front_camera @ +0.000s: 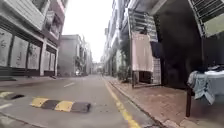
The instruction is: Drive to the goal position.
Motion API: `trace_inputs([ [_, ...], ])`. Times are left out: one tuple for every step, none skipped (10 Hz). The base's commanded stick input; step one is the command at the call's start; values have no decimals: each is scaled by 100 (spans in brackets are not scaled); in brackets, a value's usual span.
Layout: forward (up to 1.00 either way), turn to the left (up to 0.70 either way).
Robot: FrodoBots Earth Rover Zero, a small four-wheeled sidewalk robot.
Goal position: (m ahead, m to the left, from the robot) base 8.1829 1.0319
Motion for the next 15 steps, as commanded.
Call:
trace_inputs([
  [50, 0],
  [50, 0],
  [50, 0],
  [50, 0],
  [50, 0],
  [50, -23],
  [50, -50],
  [50, -50],
  [50, -50],
  [50, -27],
  [50, 0],
  [50, 0],
  [50, 0],
  [50, 0],
  [50, 0],
])
